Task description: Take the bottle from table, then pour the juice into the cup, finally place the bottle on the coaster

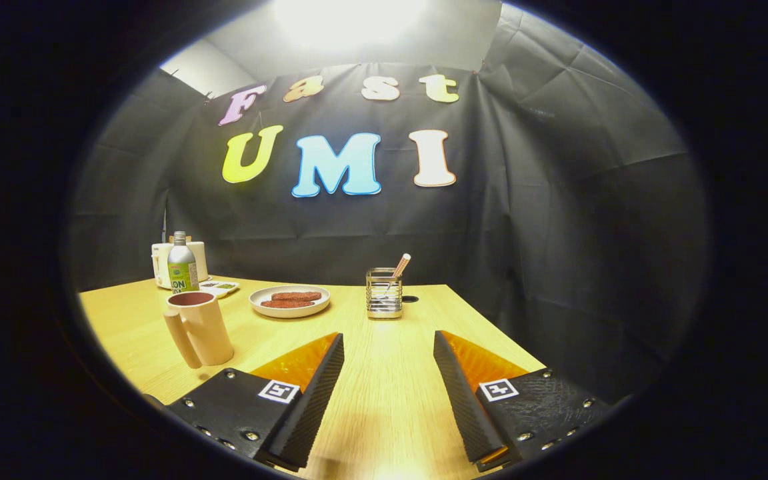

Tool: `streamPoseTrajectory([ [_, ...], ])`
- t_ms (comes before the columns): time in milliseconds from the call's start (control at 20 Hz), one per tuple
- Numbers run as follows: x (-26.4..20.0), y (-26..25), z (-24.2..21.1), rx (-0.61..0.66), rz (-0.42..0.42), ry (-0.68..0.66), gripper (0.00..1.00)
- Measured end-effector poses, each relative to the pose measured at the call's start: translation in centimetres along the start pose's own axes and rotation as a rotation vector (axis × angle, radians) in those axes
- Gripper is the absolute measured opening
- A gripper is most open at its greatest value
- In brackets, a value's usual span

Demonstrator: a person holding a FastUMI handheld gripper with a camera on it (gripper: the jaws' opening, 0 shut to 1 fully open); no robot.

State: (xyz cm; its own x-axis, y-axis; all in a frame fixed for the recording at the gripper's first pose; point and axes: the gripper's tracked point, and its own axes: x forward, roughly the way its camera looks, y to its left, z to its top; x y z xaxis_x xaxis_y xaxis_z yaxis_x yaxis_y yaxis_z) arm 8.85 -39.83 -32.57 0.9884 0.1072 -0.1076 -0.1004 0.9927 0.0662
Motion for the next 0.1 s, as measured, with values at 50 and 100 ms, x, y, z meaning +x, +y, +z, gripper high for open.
streamPoseTrajectory([
  [50,0.04,0.0,0.07,0.0,0.0,0.0,0.83],
  [100,0.19,-0.02,0.25,0.001,0.0,0.0,0.83],
])
